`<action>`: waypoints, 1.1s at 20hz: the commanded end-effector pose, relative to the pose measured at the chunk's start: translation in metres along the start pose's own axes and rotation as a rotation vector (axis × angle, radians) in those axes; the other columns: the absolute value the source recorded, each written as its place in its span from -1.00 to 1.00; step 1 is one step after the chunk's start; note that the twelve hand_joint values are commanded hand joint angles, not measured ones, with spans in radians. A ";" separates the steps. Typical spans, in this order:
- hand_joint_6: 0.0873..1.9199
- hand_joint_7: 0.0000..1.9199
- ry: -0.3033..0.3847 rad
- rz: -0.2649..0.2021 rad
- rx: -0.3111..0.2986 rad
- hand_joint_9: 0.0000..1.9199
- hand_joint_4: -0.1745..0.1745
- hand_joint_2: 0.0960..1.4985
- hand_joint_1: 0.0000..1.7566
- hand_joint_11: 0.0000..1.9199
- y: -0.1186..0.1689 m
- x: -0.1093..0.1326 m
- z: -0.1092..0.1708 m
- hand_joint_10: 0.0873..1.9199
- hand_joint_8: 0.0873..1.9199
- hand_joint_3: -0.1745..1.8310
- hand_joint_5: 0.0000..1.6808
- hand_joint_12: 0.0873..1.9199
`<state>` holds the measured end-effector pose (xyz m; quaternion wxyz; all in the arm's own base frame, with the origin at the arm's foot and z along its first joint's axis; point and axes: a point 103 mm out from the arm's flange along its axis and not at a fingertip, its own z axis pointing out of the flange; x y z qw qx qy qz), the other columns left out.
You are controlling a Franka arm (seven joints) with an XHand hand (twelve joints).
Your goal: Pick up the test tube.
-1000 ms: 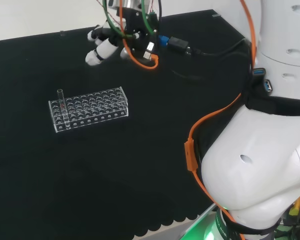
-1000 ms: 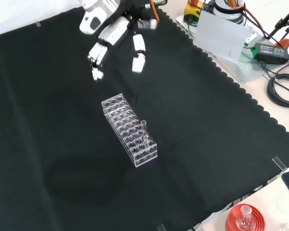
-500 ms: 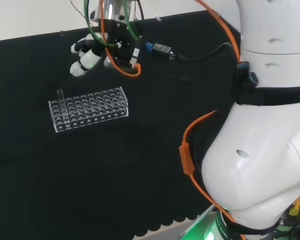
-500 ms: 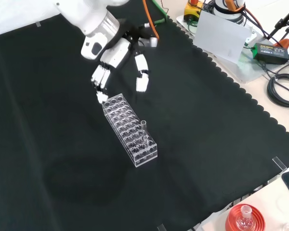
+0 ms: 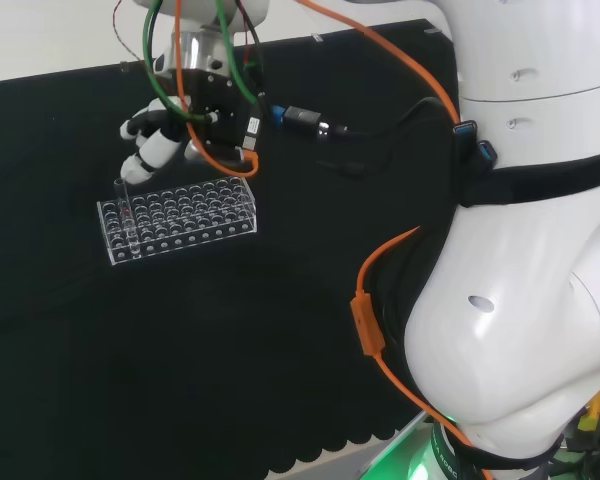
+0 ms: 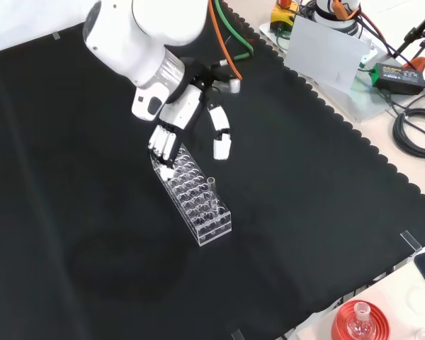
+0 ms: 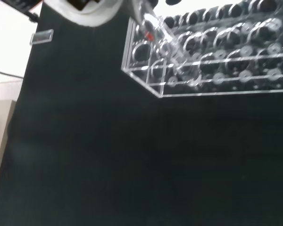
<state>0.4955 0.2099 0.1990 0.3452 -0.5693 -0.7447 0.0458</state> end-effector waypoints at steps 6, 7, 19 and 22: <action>-0.98 -0.86 0.005 -0.013 0.051 -0.85 0.06 -0.20 0.04 -1.00 0.008 0.014 0.029 0.00 -0.11 -0.31 -0.75 0.45; -0.98 -0.86 0.005 -0.012 0.056 -0.85 0.05 -0.20 0.04 -1.00 0.008 0.013 0.031 0.00 -0.11 -0.31 -0.74 0.45; -0.84 -0.64 -0.006 0.002 0.022 -0.74 -0.19 -0.27 0.14 -1.00 0.004 0.014 0.039 -0.03 -0.12 -0.21 -0.57 0.53; -0.61 -0.56 -0.007 0.006 0.014 -0.69 -0.28 -0.30 0.16 -1.00 0.008 0.016 0.043 -0.04 -0.13 -0.17 -0.61 0.58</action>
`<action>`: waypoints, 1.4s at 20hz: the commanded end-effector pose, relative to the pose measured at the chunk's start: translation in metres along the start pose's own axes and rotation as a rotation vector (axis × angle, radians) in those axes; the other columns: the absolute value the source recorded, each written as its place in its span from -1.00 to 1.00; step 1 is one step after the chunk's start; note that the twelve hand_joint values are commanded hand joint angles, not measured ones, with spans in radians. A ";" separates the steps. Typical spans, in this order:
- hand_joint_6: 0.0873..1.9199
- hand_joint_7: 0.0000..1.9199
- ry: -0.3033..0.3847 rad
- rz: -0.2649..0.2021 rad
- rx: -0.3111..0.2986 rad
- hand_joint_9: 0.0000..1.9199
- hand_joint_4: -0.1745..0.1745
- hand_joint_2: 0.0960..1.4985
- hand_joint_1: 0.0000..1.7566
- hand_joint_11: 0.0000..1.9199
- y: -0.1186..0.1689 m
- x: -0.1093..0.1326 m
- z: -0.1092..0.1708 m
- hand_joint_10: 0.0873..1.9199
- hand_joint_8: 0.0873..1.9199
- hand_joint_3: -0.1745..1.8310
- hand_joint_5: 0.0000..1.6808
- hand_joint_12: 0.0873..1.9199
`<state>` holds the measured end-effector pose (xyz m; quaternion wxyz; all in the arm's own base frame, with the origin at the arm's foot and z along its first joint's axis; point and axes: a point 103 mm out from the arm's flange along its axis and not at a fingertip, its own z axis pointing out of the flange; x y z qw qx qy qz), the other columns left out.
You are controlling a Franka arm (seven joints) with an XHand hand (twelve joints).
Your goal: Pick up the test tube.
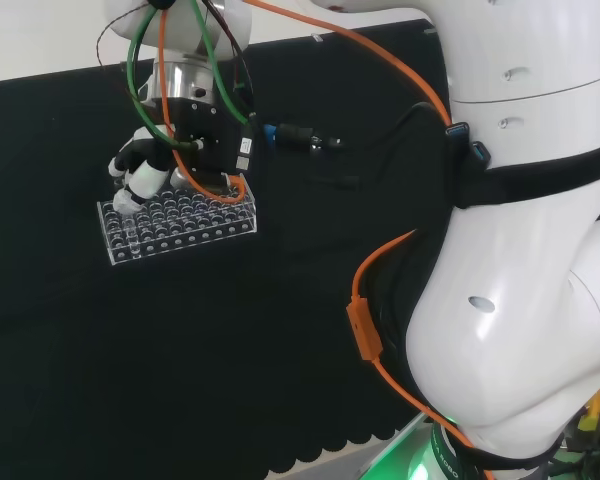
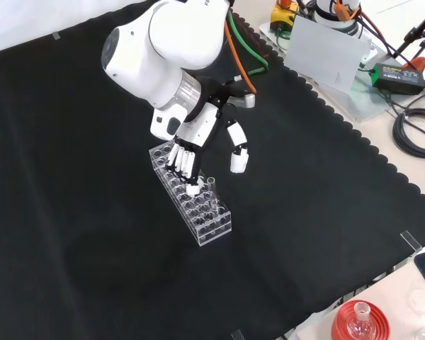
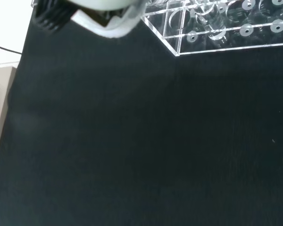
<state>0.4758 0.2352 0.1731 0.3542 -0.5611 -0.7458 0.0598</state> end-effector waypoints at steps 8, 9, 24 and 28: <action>-0.34 -0.48 0.008 0.017 -0.022 -0.60 -0.43 -0.31 0.18 -0.95 0.019 0.007 0.007 -0.05 -0.12 -0.14 -0.64 0.61; -0.33 -0.48 0.007 0.018 -0.021 -0.60 -0.43 -0.31 0.18 -0.95 0.019 0.007 0.007 -0.05 -0.12 -0.14 -0.64 0.61; -0.10 -0.30 -0.016 0.028 -0.043 -0.46 -0.60 -0.30 0.21 -0.84 0.027 0.003 0.004 -0.10 -0.14 -0.14 -0.41 0.58; -0.07 -0.25 -0.020 0.031 -0.047 -0.43 -0.64 -0.29 0.22 -0.81 0.026 0.001 0.003 -0.11 -0.15 -0.13 -0.36 0.57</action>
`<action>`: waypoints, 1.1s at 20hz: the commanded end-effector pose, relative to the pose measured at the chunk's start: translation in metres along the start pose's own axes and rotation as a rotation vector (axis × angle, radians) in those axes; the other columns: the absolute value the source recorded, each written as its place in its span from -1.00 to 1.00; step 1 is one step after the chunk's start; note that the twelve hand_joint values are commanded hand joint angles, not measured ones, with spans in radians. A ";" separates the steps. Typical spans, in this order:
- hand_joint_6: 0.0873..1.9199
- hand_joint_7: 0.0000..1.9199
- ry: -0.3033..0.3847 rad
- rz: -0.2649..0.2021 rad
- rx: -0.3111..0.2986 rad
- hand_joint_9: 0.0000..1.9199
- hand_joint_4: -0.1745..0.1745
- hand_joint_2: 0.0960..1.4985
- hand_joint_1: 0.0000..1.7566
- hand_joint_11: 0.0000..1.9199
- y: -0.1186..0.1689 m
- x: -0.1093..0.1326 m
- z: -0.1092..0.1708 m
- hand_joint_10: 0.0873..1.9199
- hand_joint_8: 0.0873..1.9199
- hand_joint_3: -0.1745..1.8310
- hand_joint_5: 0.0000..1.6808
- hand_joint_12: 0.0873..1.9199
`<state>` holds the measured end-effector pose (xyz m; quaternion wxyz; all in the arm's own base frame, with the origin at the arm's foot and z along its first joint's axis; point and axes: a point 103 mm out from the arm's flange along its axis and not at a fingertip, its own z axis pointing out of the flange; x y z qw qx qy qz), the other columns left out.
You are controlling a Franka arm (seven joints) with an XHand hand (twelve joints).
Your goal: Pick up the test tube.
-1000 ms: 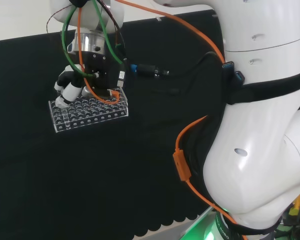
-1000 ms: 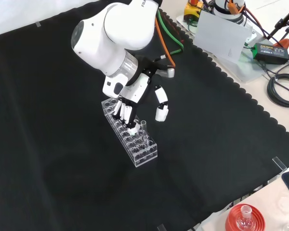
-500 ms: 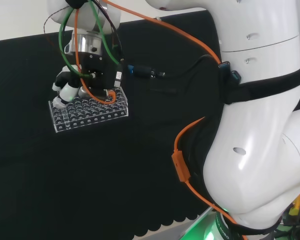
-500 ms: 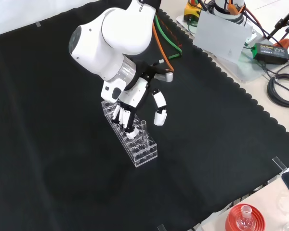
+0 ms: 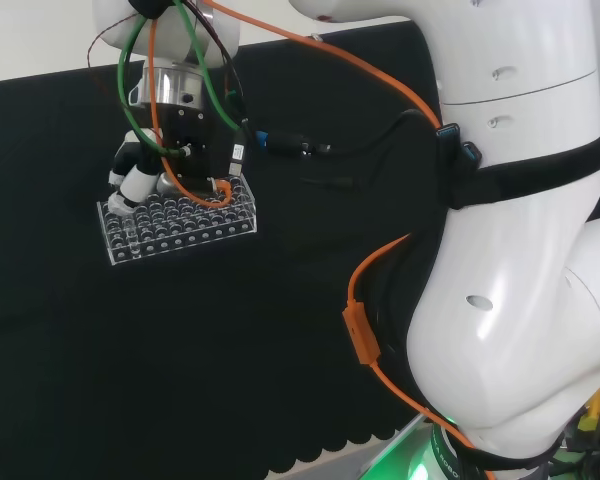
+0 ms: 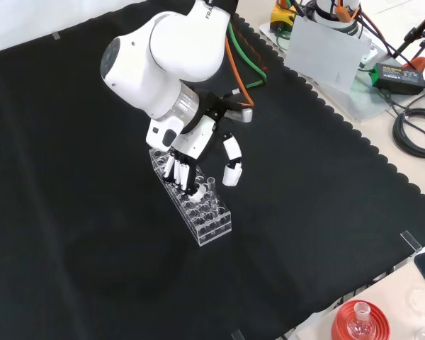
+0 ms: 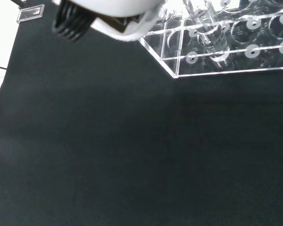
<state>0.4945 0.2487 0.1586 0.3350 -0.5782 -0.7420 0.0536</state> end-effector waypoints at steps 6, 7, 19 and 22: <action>-0.06 -0.14 -0.004 0.006 -0.005 -0.33 -0.72 -0.29 0.23 -0.73 0.000 -0.003 -0.001 -0.16 -0.18 -0.13 -0.25 0.54; -0.06 -0.13 -0.006 0.006 -0.004 -0.32 -0.73 -0.29 0.23 -0.72 0.000 -0.002 -0.001 -0.16 -0.18 -0.13 -0.24 0.54; -0.10 0.00 -0.009 0.002 -0.025 -0.17 -0.85 -0.30 0.24 -0.60 0.008 0.003 -0.001 -0.24 -0.22 -0.15 -0.13 0.49; -0.12 0.06 -0.018 0.005 -0.033 -0.12 -0.93 -0.28 0.25 -0.56 0.007 0.002 -0.002 -0.27 -0.25 -0.14 -0.04 0.46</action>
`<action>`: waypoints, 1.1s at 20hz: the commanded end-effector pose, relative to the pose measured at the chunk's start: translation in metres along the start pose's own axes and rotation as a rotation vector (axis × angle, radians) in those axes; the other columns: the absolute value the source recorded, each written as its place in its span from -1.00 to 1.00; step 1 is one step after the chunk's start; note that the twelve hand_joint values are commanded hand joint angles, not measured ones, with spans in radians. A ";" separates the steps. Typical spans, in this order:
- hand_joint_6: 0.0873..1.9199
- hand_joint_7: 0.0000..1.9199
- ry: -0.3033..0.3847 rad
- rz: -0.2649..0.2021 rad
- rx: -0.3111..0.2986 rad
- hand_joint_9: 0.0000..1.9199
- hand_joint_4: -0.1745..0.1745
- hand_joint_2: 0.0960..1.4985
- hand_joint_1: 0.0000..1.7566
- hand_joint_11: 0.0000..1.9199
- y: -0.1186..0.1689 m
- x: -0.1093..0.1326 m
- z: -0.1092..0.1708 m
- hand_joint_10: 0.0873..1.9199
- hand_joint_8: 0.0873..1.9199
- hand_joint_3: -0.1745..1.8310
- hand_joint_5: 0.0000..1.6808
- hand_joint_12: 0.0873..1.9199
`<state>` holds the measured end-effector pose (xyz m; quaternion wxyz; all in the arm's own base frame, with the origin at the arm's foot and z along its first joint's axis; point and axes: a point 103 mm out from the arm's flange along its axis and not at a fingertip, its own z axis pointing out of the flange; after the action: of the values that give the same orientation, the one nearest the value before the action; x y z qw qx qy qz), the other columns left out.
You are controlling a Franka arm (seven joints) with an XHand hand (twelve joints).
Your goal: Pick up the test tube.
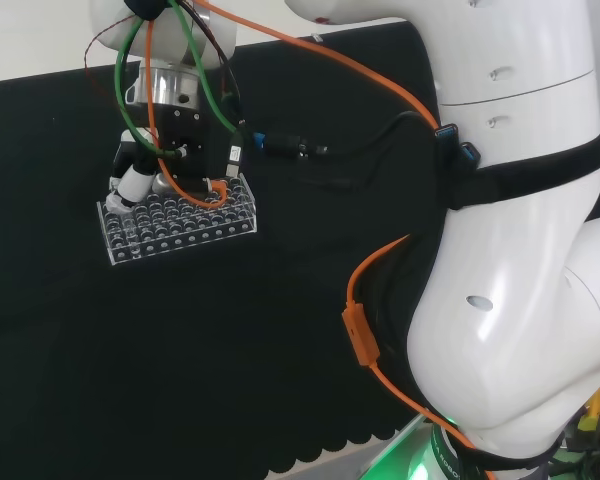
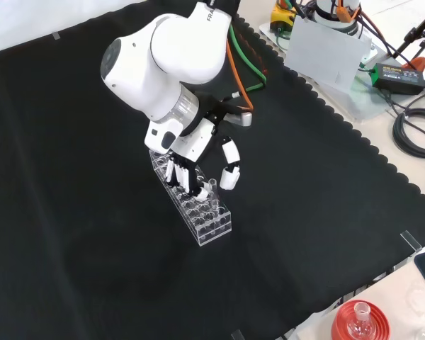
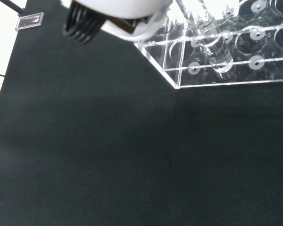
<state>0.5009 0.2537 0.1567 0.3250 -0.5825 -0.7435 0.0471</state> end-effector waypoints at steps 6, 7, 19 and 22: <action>-0.19 0.17 -0.016 0.011 -0.012 -0.03 -0.40 0.08 0.29 -0.47 0.000 -0.003 -0.003 -0.32 -0.30 -0.46 0.27 0.43; -0.20 0.18 -0.017 0.010 -0.013 -0.02 -0.33 0.14 0.29 -0.47 0.000 -0.003 -0.003 -0.33 -0.31 -0.53 0.30 0.43; -0.31 0.26 -0.030 0.004 -0.030 0.04 -0.51 0.19 0.32 -0.41 0.002 -0.003 -0.006 -0.35 -0.34 -0.63 0.39 0.39; -0.34 0.30 -0.037 0.004 -0.038 0.06 -0.58 0.18 0.33 -0.39 0.002 -0.003 -0.009 -0.37 -0.36 -0.62 0.41 0.38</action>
<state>0.5059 0.2494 0.1596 0.3046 -0.5882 -0.7477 0.0458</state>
